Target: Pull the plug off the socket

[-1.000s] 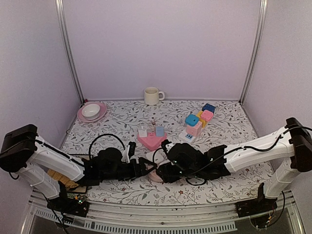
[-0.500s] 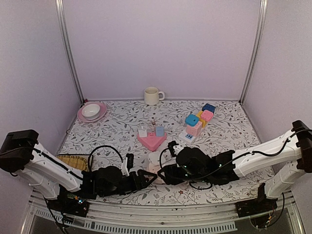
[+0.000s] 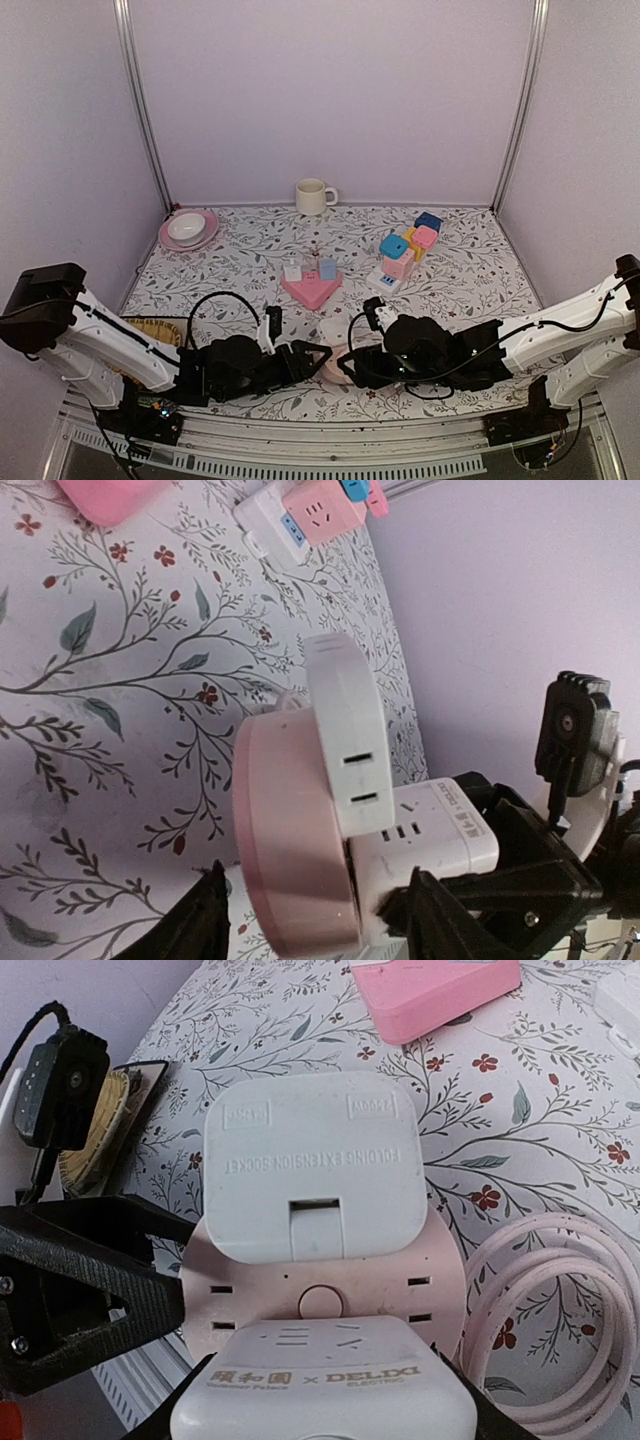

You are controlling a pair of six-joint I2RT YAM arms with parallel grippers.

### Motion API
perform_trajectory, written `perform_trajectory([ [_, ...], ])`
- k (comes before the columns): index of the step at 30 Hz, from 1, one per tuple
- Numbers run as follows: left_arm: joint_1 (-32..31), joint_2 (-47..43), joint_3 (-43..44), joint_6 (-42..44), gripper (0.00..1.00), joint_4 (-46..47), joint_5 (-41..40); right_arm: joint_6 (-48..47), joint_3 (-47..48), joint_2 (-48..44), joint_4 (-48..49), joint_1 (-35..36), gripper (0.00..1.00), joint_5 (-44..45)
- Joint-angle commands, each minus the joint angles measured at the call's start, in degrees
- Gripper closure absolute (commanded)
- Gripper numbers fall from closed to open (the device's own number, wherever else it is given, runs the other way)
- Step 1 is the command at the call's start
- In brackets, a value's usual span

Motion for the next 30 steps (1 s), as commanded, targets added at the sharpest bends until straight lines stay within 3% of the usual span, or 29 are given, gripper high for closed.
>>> perform_trajectory([
  [1,-0.50,4.14,2.45,2.46,0.40,4.04,2.32,1.08,0.05,-2.07,5.81,0.59,0.77,2.43],
  [8,-0.77,8.81,-2.39,-3.82,0.49,12.71,2.42,1.18,-1.48,-3.04,9.18,2.08,0.77,1.91],
  [14,-1.11,11.60,-3.34,-3.33,0.60,19.30,3.87,-1.26,0.31,0.53,10.33,4.65,0.77,1.99],
  [17,-2.30,10.90,-2.84,-4.12,0.69,15.25,2.77,-0.81,0.54,1.27,10.31,4.89,0.77,2.29],
  [23,-3.76,7.51,-3.00,-7.16,1.00,4.11,-1.32,-1.61,1.90,0.45,8.32,4.84,0.77,3.60],
  [30,-3.94,4.11,0.56,-9.23,1.00,-12.96,-5.63,-4.86,4.57,-3.67,4.96,4.81,0.77,4.69],
])
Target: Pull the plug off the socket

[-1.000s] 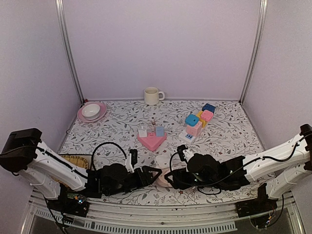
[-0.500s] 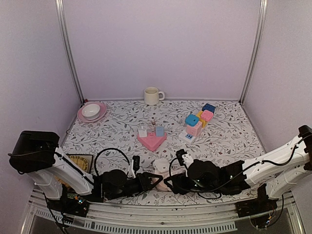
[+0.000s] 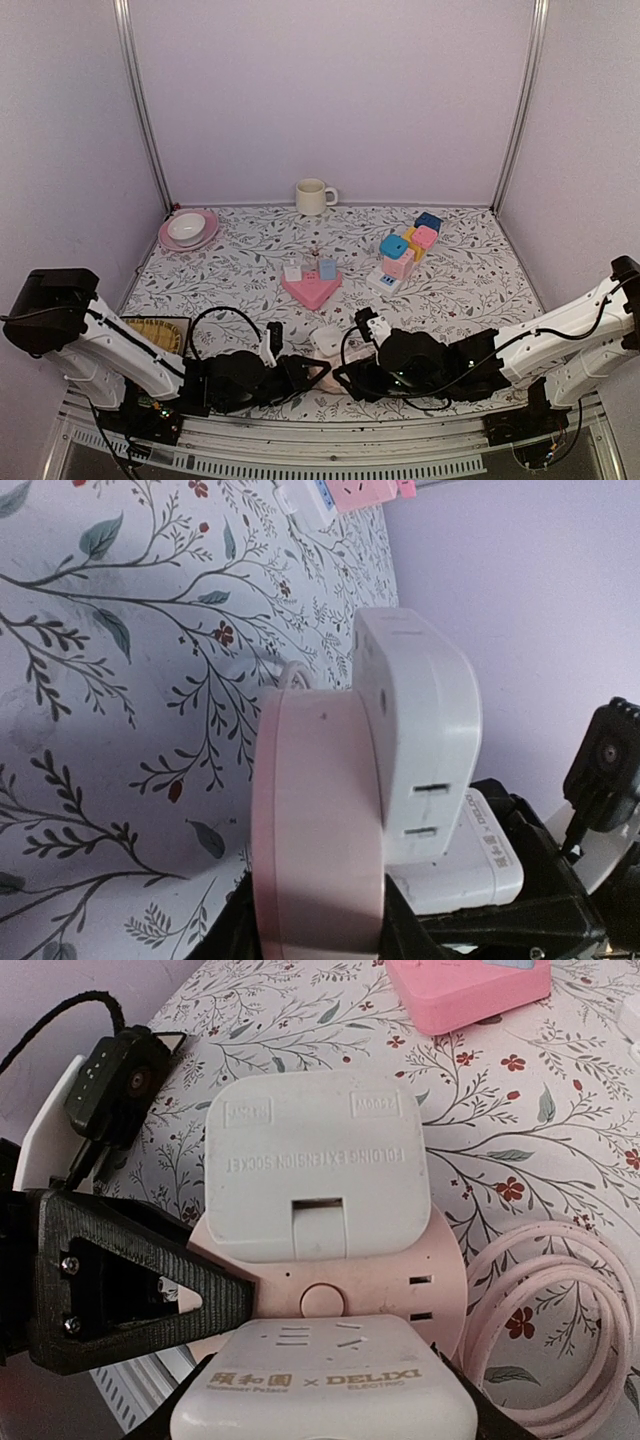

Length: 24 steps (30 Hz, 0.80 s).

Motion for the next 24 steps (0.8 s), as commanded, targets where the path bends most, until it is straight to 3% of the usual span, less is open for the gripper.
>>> perform_trajectory([
  [1,-0.53,-0.91,1.98,-0.23,1.00,-20.28,-5.37,-2.95,3.94,-6.23,4.20,0.40,0.77,2.21],
  [8,-0.50,-0.38,11.93,4.01,1.00,-34.52,-10.84,-5.62,3.89,-11.87,-0.65,-0.81,0.77,2.01],
  [15,-0.45,1.11,13.06,6.91,1.00,-32.03,-10.83,-5.08,-2.83,-21.31,-0.58,-7.27,0.77,-7.55],
  [18,-0.44,1.90,13.69,6.86,1.00,-33.29,-10.88,-5.08,-4.13,-24.52,-1.33,-7.51,0.77,-7.75],
  [24,-0.42,3.65,15.82,6.79,1.00,-35.82,-10.28,-4.66,-2.97,-19.66,-2.26,-4.81,0.79,-5.96],
])
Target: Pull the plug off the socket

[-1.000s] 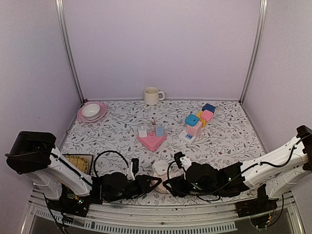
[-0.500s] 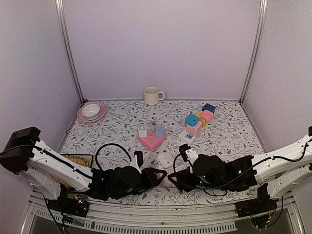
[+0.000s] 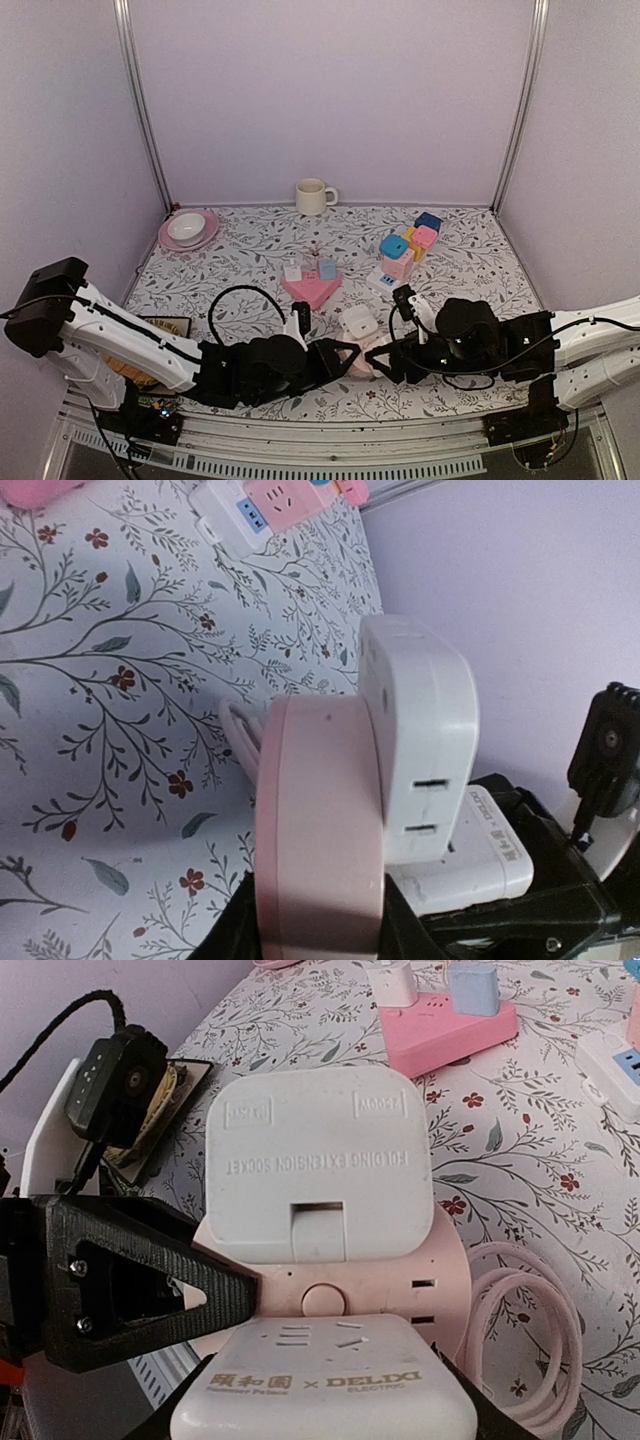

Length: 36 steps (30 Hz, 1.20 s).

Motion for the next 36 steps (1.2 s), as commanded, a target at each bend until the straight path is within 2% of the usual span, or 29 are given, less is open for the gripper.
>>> perform_trajectory([
  [1,0.77,3.62,-2.17,3.09,1.00,-15.11,-4.46,0.21,4.04,2.57,5.03,2.61,0.79,2.39],
  [7,0.70,4.60,-2.43,1.57,1.00,-15.14,-3.86,-0.96,10.33,10.74,-0.24,5.03,0.80,6.49],
  [11,0.40,3.79,-3.63,1.38,1.00,-13.79,-4.16,-0.21,8.28,7.74,-1.23,3.53,0.80,8.29],
  [14,0.31,2.84,-4.79,1.12,1.00,-13.20,-4.46,1.75,3.85,3.09,-1.33,-2.21,0.80,5.25],
  [21,-0.30,-0.02,-9.06,0.23,1.00,-9.30,-6.10,3.94,-5.02,-7.08,-2.04,-20.43,0.78,-0.68],
  [25,-0.53,-0.96,-9.81,0.94,1.00,-8.08,-6.86,4.60,-9.47,-9.72,-1.37,-31.43,0.77,-4.25],
  [30,-0.66,-1.08,-9.44,2.70,1.00,-7.16,-7.00,5.15,-14.48,-10.87,1.71,-40.46,0.73,-9.40],
  [36,-1.02,-1.59,-9.60,3.19,1.00,-6.72,-7.49,6.27,-17.98,-10.73,3.81,-45.04,0.54,-12.47],
])
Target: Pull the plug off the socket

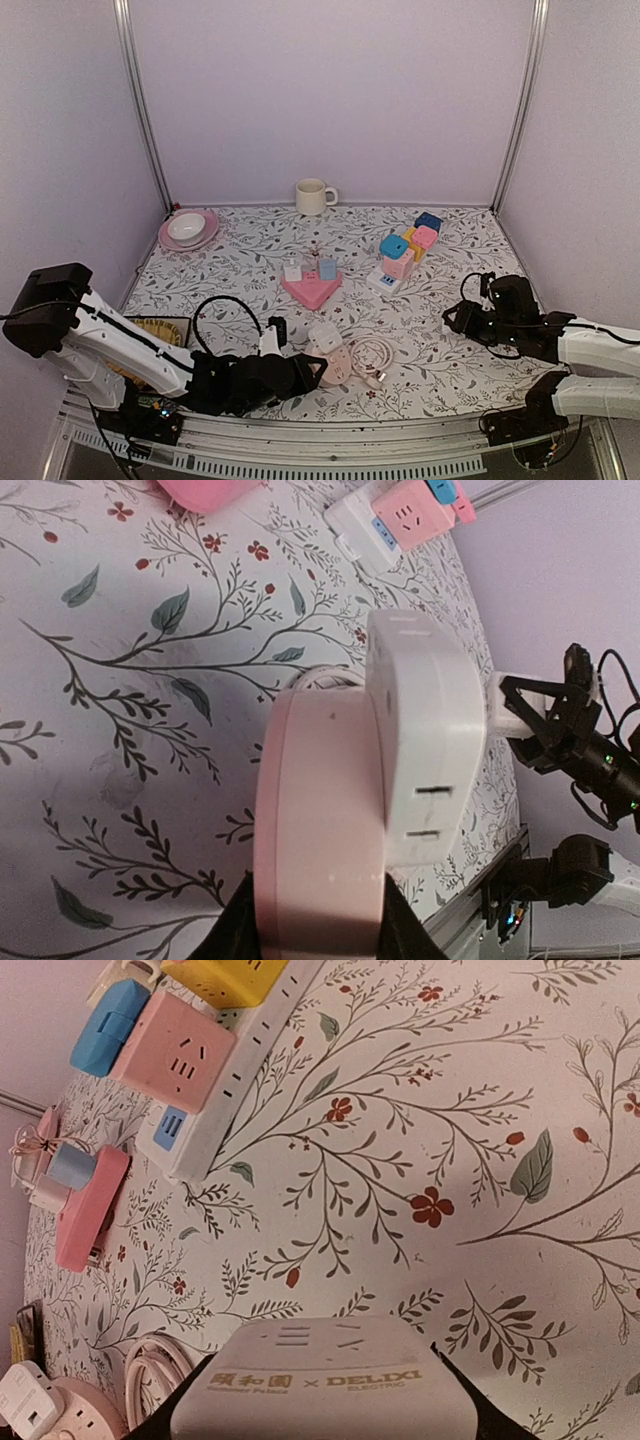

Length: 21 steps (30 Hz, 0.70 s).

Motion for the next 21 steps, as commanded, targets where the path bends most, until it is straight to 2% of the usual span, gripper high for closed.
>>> perform_trajectory([
  [1,-0.62,-0.86,-1.22,2.64,1.00,-3.04,-2.71,1.43,-1.47,-0.87,4.15,-1.76,0.46,-3.85],
  [3,-0.77,-0.95,-1.22,2.86,1.00,-2.90,-2.83,1.73,-2.05,-1.19,3.98,-2.00,0.30,-3.96],
  [5,-0.91,-1.04,-1.13,3.16,1.00,-2.83,-2.89,1.91,-2.24,-2.11,3.33,-2.02,0.18,-3.83],
  [9,-1.13,-1.29,-1.33,3.36,1.00,-2.68,-3.30,1.56,-1.70,-4.86,-0.21,-2.02,0.02,-2.83],
  [15,-1.22,-1.66,-1.50,3.84,1.00,-2.11,-3.64,-0.57,2.07,-9.58,-7.79,-1.97,0.01,-1.92],
  [21,-1.30,-1.72,-1.52,4.86,1.00,-1.15,-3.76,-3.47,4.63,-13.67,-10.99,-0.87,0.01,-6.17],
])
